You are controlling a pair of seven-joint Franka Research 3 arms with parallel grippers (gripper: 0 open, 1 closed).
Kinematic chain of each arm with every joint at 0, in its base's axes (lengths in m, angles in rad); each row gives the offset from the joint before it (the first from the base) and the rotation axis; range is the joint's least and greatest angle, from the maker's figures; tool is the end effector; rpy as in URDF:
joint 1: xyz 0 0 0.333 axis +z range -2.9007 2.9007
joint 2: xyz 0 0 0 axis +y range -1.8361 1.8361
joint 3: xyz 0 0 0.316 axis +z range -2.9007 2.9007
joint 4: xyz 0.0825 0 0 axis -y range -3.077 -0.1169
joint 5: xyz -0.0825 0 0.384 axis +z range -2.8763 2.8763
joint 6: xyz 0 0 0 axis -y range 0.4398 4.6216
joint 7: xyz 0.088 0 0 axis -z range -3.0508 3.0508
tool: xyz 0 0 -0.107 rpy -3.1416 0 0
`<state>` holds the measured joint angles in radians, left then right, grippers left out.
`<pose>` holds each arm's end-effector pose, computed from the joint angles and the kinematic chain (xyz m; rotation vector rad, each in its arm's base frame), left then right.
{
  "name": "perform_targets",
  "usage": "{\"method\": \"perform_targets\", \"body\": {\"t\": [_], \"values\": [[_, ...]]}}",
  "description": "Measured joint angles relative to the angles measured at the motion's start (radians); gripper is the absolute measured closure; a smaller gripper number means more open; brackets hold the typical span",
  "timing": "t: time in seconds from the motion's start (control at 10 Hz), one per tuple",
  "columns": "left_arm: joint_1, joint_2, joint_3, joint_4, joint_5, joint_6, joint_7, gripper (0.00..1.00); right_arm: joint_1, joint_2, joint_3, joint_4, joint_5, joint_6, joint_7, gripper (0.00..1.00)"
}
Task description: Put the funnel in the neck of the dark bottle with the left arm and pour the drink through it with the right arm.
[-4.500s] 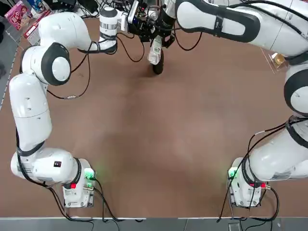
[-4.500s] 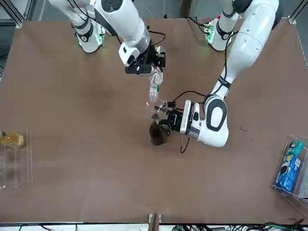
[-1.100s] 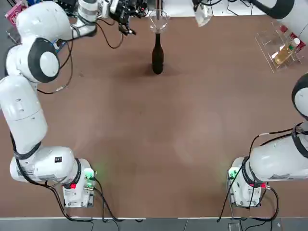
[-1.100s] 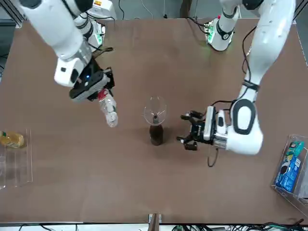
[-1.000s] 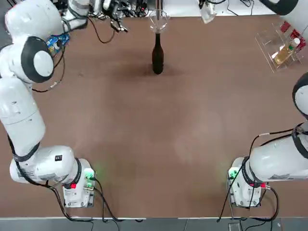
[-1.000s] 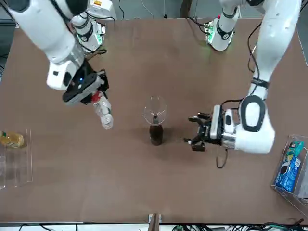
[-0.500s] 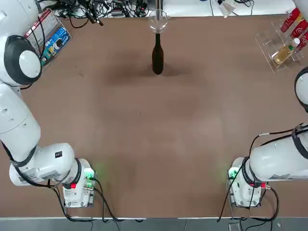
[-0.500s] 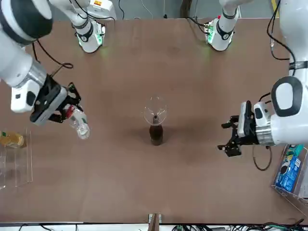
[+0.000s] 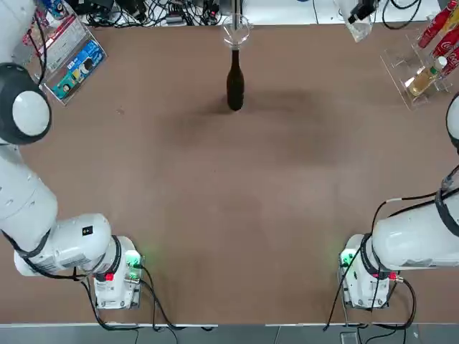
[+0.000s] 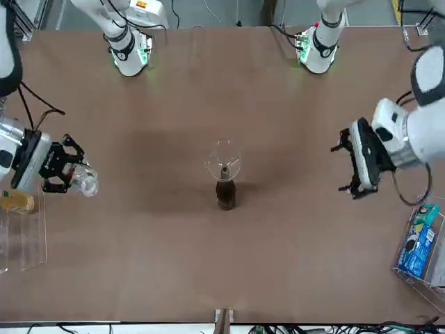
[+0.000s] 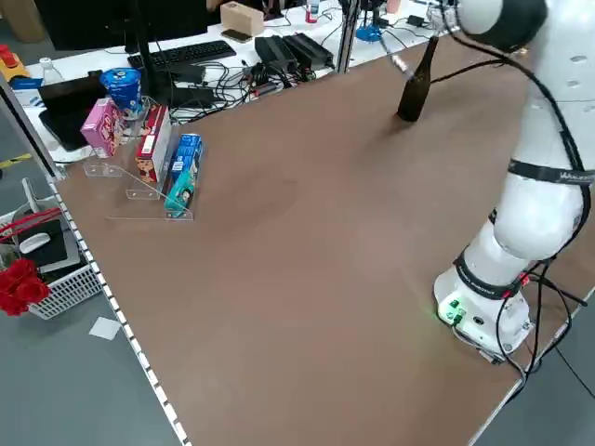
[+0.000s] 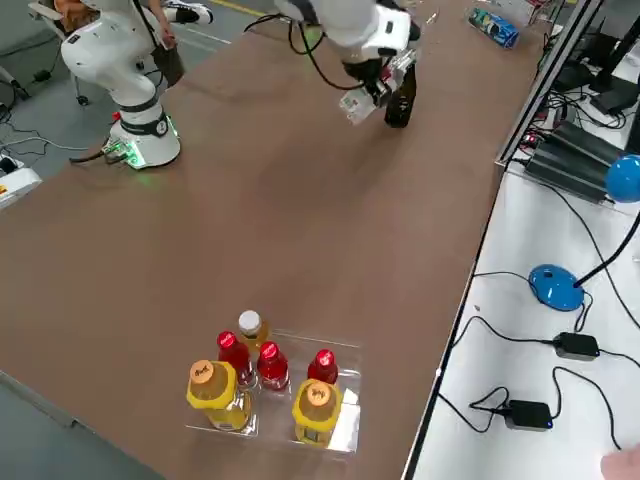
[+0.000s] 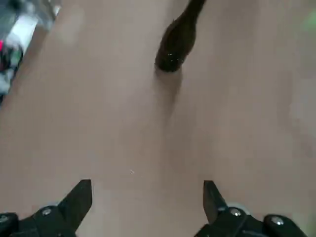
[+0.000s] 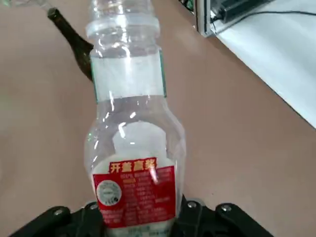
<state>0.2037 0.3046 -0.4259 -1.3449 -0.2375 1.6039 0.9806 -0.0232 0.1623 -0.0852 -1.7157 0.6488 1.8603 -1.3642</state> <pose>0.6278 -0.1251 0.5715 2.3250 -1.5504 0.1665 0.6159 -0.0170 0.5002 -2.2702 -1.3307 -0.5364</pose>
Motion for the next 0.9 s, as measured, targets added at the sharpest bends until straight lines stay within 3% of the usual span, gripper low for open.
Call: {"method": "perform_targets", "body": {"t": [0.4,0.6,0.9], "values": [[0.007,-0.069,0.002,0.012,0.136,-0.089,-0.562,0.00,0.000,0.006,-0.116,-0.181,0.241,0.015,-0.494,0.58],[0.007,-0.115,0.003,0.012,0.260,-0.143,-0.683,0.00,-0.001,0.031,-0.164,-0.283,0.361,0.012,-0.744,0.58],[0.009,-0.159,0.025,0.012,0.290,-0.148,-0.851,0.00,-0.003,0.137,-0.234,-0.344,0.494,-0.118,-1.032,0.58]]}}
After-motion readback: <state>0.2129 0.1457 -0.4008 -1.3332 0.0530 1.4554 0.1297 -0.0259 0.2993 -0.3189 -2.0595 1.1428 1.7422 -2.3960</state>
